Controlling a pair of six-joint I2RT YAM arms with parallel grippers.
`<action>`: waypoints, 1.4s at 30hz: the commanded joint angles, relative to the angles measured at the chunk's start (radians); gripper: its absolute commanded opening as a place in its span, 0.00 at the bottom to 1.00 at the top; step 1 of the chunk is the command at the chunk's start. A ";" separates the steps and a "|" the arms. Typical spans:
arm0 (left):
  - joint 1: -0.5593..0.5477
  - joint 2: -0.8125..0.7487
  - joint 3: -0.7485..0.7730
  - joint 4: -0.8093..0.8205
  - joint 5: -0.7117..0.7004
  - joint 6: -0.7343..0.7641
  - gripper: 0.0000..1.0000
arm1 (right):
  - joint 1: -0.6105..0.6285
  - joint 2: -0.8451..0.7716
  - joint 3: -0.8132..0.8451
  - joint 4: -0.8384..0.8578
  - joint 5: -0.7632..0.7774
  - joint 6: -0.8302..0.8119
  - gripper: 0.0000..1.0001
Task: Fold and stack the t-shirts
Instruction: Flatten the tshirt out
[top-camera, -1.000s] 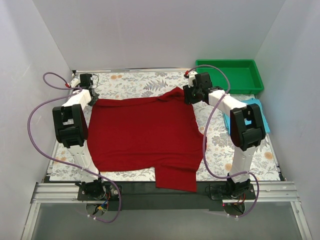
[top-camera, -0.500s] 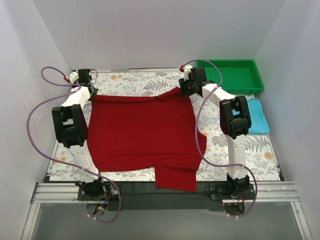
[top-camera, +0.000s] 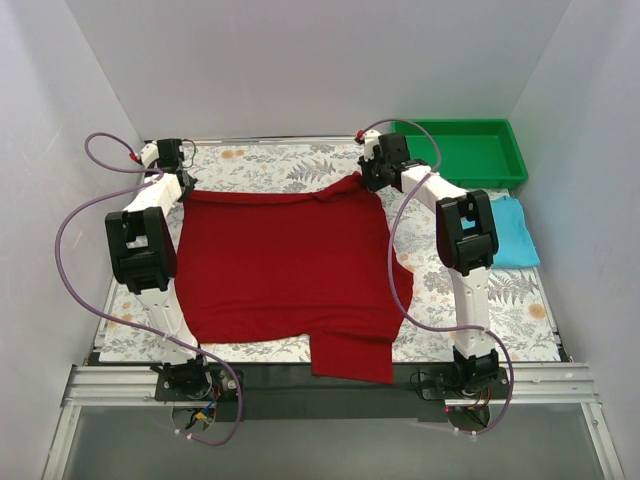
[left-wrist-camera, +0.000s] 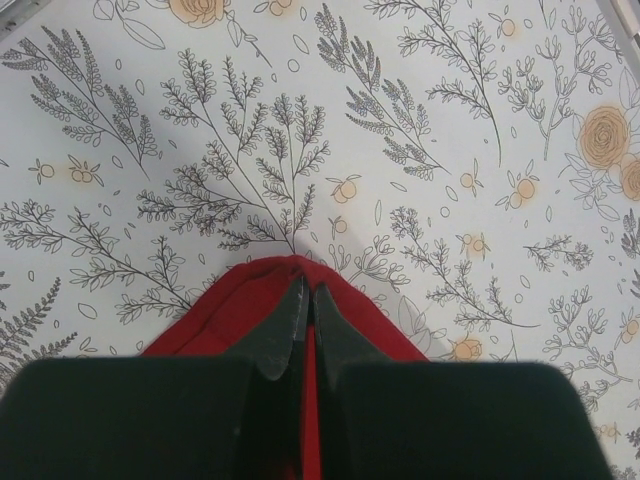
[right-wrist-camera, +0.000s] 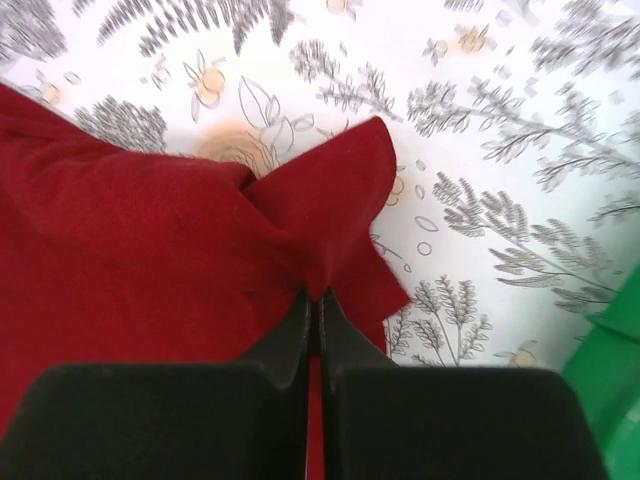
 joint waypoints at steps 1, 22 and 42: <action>0.000 -0.076 0.029 0.015 -0.048 0.033 0.00 | 0.027 -0.171 0.008 0.008 0.021 -0.004 0.01; 0.000 -0.094 -0.028 0.004 0.008 0.040 0.00 | 0.274 -0.145 0.025 -0.354 -0.231 -0.007 0.18; -0.001 -0.077 -0.040 0.009 0.016 0.045 0.00 | 0.087 -0.058 0.034 -0.275 -0.389 -0.164 0.41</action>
